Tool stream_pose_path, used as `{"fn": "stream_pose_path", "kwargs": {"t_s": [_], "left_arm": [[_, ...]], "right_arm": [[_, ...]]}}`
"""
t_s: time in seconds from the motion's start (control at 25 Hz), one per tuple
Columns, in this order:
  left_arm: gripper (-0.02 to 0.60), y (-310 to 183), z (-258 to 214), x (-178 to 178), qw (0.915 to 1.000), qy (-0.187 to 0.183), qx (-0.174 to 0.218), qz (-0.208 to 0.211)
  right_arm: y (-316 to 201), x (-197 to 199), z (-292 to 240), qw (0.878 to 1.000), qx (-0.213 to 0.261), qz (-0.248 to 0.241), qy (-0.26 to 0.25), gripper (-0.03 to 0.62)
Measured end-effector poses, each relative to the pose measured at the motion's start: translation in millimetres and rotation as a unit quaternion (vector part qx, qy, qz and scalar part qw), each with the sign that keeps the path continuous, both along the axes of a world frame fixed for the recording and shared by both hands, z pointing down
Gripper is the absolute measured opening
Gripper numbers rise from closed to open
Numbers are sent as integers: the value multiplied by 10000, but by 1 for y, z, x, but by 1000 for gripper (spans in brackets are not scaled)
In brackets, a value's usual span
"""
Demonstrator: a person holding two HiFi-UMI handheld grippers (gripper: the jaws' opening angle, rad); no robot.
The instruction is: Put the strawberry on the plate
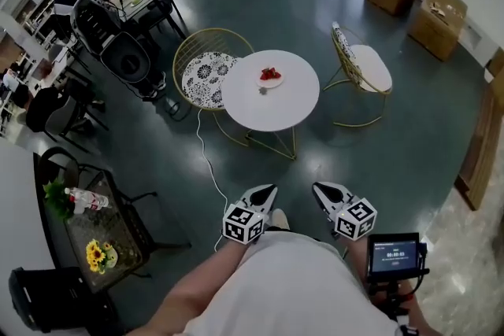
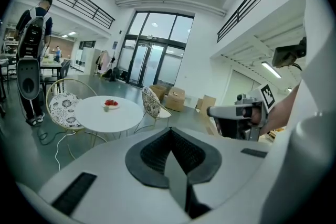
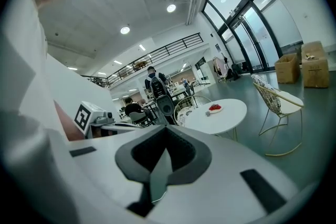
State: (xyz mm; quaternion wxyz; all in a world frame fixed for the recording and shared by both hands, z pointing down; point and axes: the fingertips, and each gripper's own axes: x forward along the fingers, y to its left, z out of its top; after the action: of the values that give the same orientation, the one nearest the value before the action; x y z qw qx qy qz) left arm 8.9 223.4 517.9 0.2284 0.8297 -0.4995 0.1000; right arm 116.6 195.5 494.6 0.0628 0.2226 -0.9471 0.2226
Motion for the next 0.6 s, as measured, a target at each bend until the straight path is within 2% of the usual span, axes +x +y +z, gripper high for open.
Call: {"fn": "stream_pose_path", "kwargs": {"t_s": [0.32, 0.6], "left_arm": [[6, -39, 0, -17, 9999, 121, 77, -9], [6, -70, -9, -51, 9997, 111, 196, -60]], "right_arm": [[-32, -12, 2, 9999, 22, 27, 161, 6], [-69, -48, -9, 9998, 144, -7, 140, 6]]}}
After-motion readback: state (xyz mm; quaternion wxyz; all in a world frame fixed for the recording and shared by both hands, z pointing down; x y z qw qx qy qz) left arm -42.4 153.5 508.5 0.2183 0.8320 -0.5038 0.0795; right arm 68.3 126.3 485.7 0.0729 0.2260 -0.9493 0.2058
